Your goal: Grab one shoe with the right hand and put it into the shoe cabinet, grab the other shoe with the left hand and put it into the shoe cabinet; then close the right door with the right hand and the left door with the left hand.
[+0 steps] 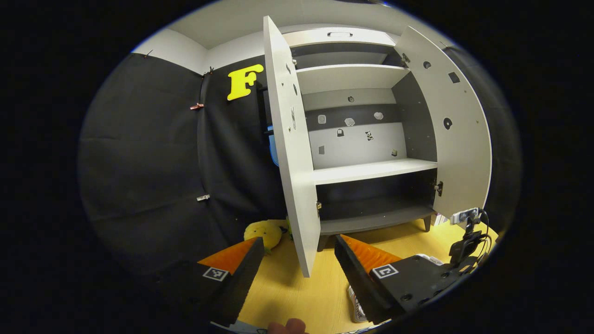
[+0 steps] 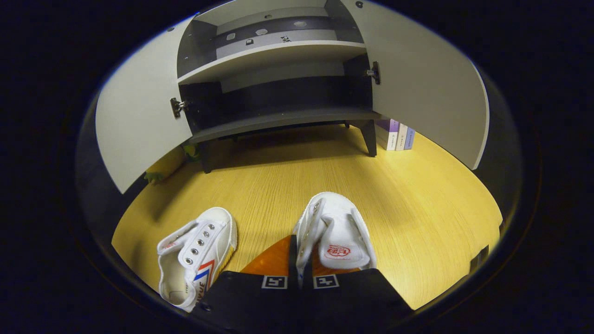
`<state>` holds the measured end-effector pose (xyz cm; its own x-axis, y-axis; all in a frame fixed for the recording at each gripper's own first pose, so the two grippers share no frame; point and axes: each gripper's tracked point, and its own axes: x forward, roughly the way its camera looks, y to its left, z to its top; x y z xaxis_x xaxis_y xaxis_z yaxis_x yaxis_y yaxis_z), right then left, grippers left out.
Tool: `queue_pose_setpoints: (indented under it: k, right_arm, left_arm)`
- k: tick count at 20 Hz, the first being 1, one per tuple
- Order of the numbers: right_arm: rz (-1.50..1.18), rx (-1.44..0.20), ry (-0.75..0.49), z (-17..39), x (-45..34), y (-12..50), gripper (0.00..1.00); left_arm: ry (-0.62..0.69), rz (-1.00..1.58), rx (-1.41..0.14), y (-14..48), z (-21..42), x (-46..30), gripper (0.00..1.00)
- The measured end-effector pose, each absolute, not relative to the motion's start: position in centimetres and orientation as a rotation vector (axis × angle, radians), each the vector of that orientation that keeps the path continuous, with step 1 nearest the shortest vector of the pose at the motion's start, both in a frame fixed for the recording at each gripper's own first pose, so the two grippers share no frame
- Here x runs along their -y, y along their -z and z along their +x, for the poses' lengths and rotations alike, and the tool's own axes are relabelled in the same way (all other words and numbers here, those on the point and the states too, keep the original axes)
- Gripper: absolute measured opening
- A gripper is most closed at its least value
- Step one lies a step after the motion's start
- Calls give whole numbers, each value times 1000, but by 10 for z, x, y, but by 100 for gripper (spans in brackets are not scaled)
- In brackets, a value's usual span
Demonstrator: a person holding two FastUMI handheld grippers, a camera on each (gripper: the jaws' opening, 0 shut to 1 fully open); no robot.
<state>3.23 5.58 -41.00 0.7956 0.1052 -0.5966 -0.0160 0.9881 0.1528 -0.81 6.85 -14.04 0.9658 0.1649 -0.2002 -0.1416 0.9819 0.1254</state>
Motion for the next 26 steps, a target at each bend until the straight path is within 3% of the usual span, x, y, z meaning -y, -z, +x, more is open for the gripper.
queue_pose_setpoints:
  k: [7, 13, 19, 26]
  right_arm:
    - [100, -581, -110, 40, -37, 273, 5]
    - [74, -500, -140, 85, -41, 148, 5]
    - [60, -474, -189, 175, -50, 84, 5]
    - [-9, -431, -186, 308, -59, 59, 5]
  left_arm:
    - [-129, 69, -211, 138, -1, -54, 96]
    - [-98, 48, -212, 139, 7, -38, 96]
    - [-77, 29, -211, 139, 11, -27, 96]
    - [-88, 12, -209, 141, 15, -29, 96]
